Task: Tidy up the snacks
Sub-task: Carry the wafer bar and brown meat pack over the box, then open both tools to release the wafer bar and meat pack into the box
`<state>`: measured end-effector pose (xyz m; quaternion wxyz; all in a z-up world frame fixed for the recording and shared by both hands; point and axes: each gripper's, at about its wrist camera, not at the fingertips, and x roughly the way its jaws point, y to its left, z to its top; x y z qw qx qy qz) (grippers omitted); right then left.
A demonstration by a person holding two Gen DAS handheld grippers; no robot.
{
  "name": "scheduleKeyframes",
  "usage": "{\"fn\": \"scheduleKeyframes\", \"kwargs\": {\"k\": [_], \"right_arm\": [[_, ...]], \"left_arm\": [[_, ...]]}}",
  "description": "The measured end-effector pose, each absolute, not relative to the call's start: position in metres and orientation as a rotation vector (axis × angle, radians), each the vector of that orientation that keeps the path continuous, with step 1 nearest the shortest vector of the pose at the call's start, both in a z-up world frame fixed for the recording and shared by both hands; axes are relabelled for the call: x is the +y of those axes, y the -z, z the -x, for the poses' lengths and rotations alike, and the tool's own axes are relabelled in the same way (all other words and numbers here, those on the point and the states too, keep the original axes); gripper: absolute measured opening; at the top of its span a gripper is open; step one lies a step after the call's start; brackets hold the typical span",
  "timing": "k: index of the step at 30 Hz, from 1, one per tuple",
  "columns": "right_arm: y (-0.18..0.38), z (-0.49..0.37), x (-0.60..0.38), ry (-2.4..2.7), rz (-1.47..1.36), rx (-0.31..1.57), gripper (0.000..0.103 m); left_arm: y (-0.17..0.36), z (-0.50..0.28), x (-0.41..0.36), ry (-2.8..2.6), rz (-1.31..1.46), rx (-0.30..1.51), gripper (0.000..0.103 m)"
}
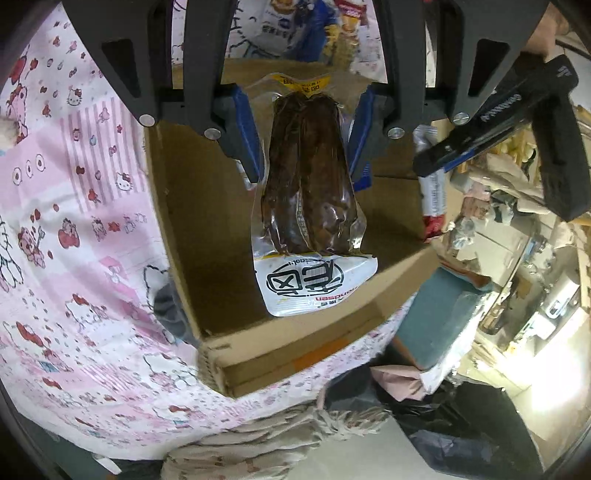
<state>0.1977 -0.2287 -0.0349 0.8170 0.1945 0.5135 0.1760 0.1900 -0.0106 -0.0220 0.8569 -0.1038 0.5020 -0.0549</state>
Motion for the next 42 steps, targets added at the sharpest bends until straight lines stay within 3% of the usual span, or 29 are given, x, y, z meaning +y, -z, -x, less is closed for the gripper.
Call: {"fn": "scheduleKeyframes", "kwargs": {"k": [24, 26, 30, 31, 42], "right_arm": [[0.054, -0.21, -0.222, -0.336, -0.402, 1.156, 0.053], [0.051, -0.21, -0.222, -0.344, -0.404, 1.145, 0.054], [0.049, -0.21, -0.222, -0.344, -0.411, 1.141, 0.068], [0.049, -0.21, -0.221, -0.343, -0.409, 1.14, 0.069], [0.047, -0.211, -0.221, -0.347, -0.405, 1.144, 0.073]], "left_arm": [[0.036, -0.194, -0.021, 0.112, 0.128, 1.063, 0.029], [0.034, -0.192, -0.021, 0.122, 0.136, 1.056, 0.035], [0.03, -0.19, -0.02, 0.1, 0.142, 1.042, 0.073], [0.029, -0.189, -0.02, 0.096, 0.139, 1.035, 0.079], [0.027, -0.188, -0.018, 0.086, 0.147, 1.032, 0.08]]}}
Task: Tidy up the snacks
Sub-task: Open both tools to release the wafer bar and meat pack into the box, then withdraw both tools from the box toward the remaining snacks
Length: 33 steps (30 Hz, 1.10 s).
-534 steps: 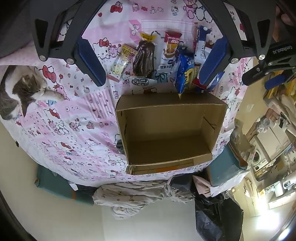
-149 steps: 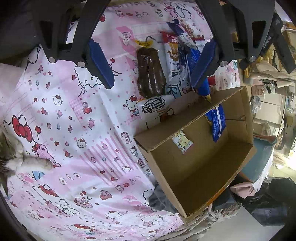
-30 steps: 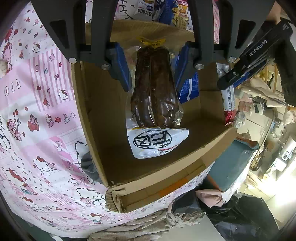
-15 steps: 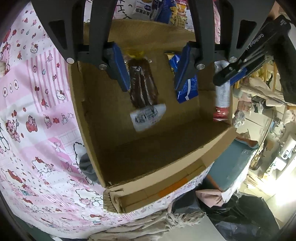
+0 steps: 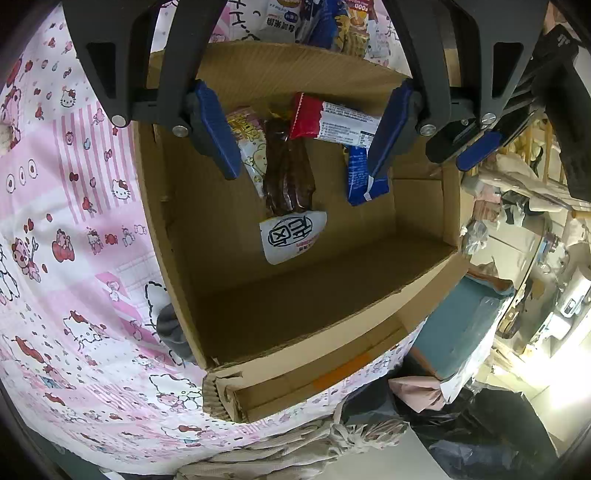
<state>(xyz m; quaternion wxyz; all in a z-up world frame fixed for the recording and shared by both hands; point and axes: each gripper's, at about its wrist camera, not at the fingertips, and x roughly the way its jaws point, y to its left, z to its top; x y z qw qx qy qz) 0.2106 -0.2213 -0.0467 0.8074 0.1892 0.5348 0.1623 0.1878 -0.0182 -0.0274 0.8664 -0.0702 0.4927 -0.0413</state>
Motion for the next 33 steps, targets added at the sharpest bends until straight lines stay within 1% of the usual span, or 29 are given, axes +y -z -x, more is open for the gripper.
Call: {"fn": "scheduleKeyframes", "kwargs": {"k": [15, 21, 23, 24, 25, 28, 33], "right_arm": [[0.036, -0.197, -0.232, -0.338, -0.42, 1.124, 0.073], [0.024, -0.181, -0.237, -0.346, -0.431, 1.108, 0.073], [0.018, -0.173, -0.237, -0.353, -0.423, 1.096, 0.073], [0.016, -0.17, -0.237, -0.356, -0.418, 1.091, 0.073], [0.015, -0.165, -0.237, -0.354, -0.411, 1.085, 0.073], [0.016, -0.151, -0.239, -0.357, -0.424, 1.092, 0.073], [0.019, -0.131, -0.24, -0.361, -0.425, 1.114, 0.073]], "left_arm": [[0.013, -0.172, 0.007, 0.033, 0.212, 0.981, 0.08], [0.005, -0.163, 0.012, 0.084, 0.261, 1.0, 0.08], [-0.002, -0.154, 0.014, 0.065, 0.247, 0.965, 0.083], [-0.006, -0.148, 0.015, 0.056, 0.244, 0.949, 0.088], [-0.008, -0.145, 0.018, 0.053, 0.25, 0.94, 0.091], [-0.013, -0.132, 0.026, 0.038, 0.266, 0.924, 0.094], [-0.008, -0.112, 0.037, 0.021, 0.267, 0.961, 0.094]]}}
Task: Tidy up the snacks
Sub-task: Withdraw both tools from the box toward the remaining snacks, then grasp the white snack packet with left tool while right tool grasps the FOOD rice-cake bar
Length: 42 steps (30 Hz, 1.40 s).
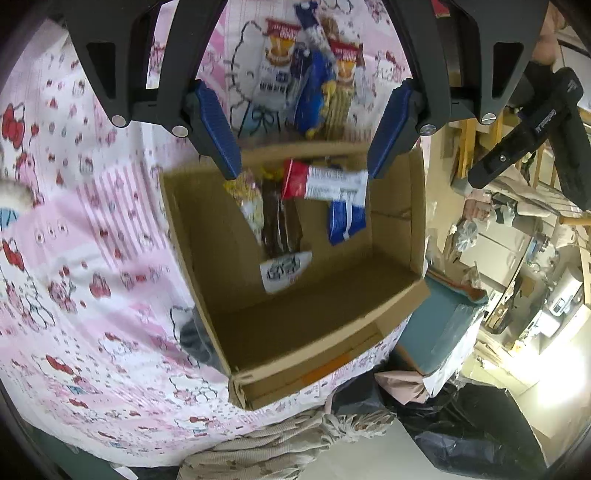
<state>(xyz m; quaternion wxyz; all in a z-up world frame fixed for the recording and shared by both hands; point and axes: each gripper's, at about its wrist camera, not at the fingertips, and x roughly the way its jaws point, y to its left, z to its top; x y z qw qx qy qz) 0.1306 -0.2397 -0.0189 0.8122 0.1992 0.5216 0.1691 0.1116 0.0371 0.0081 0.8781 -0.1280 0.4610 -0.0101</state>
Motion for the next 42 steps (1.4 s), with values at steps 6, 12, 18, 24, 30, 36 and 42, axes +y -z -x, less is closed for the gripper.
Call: {"fn": "scheduleKeyframes", "kwargs": {"k": [6, 12, 18, 24, 30, 36, 42], "right_arm": [[0.027, -0.108, -0.242, -0.353, -0.444, 1.15, 0.073], [0.04, -0.093, -0.246, -0.332, -0.454, 1.205, 0.073], [0.067, -0.089, -0.25, -0.267, -0.494, 1.314, 0.073], [0.07, -0.091, -0.243, -0.261, -0.45, 1.324, 0.073], [0.071, -0.091, -0.241, -0.255, -0.436, 1.327, 0.073], [0.095, -0.092, -0.225, -0.24, -0.336, 1.426, 0.072], [0.125, -0.091, -0.195, -0.29, -0.237, 1.528, 0.06]], "left_arm": [[0.002, -0.091, 0.043, -0.02, 0.256, 1.002, 0.094], [0.023, -0.075, 0.055, -0.076, 0.297, 1.084, 0.094], [0.077, -0.068, 0.065, -0.111, 0.439, 1.285, 0.085], [0.112, -0.068, 0.028, -0.062, 0.335, 1.393, 0.071], [0.138, -0.071, 0.015, -0.043, 0.309, 1.492, 0.052], [0.145, -0.066, 0.008, -0.014, 0.257, 1.518, 0.035], [0.146, -0.061, 0.002, 0.004, 0.218, 1.538, 0.013]]}}
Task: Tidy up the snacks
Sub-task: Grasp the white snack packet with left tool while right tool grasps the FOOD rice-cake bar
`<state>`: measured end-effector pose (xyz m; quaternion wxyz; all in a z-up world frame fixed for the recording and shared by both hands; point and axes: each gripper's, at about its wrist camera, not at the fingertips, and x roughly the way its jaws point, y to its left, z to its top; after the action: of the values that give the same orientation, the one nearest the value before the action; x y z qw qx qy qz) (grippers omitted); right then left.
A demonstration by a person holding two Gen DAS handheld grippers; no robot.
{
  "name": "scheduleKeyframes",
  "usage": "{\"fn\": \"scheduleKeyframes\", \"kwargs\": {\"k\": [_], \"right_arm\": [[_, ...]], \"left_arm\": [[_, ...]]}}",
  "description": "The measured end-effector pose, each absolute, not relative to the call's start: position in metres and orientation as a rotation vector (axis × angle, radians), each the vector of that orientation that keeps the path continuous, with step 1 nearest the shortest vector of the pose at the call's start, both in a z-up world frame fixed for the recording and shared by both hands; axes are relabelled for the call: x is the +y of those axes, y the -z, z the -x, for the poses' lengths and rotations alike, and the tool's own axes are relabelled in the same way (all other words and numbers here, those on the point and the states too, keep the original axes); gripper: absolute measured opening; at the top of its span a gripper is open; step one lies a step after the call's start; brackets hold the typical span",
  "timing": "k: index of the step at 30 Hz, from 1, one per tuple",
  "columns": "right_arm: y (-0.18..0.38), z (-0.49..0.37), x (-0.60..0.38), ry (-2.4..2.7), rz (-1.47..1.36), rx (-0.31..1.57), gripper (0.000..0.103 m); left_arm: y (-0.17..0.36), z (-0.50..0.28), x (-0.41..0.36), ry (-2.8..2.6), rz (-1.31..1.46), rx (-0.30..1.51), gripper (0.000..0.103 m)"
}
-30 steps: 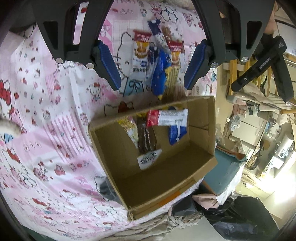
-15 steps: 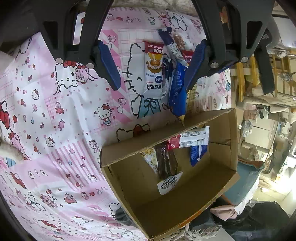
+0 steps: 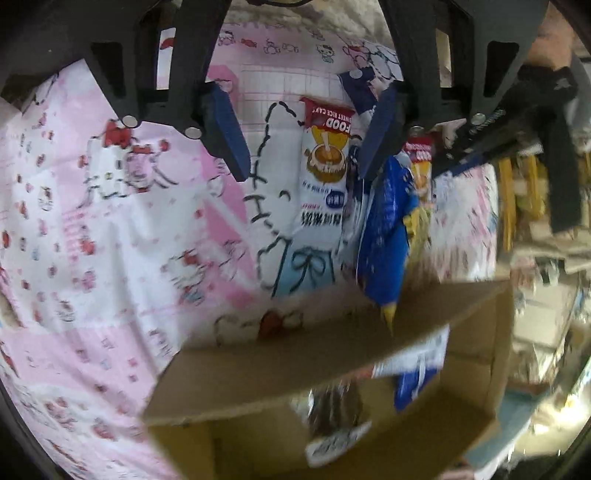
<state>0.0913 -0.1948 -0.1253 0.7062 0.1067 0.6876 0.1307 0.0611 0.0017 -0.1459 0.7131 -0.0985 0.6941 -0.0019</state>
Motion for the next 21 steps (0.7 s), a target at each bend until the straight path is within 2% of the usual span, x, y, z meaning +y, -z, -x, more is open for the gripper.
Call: {"fn": "scheduleKeyframes", "kwargs": {"k": [2, 13, 18, 20, 21], "right_arm": [[0.132, -0.092, -0.186, -0.294, -0.194, 1.543, 0.057], [0.145, -0.088, -0.16, -0.307, -0.042, 1.559, 0.055], [0.147, -0.085, -0.151, -0.296, 0.007, 1.552, 0.046], [0.147, -0.085, -0.149, -0.299, 0.007, 1.549, 0.033], [0.146, -0.086, -0.15, -0.301, 0.002, 1.55, 0.033]], "left_arm": [[0.144, -0.062, 0.002, -0.015, 0.215, 1.536, 0.012], [0.117, -0.066, 0.006, -0.023, 0.253, 1.469, 0.012], [0.109, -0.069, -0.003, -0.003, 0.236, 1.457, 0.012], [0.109, -0.067, -0.006, 0.0, 0.236, 1.455, 0.012], [0.11, -0.068, -0.006, 0.0, 0.238, 1.455, 0.012]]}}
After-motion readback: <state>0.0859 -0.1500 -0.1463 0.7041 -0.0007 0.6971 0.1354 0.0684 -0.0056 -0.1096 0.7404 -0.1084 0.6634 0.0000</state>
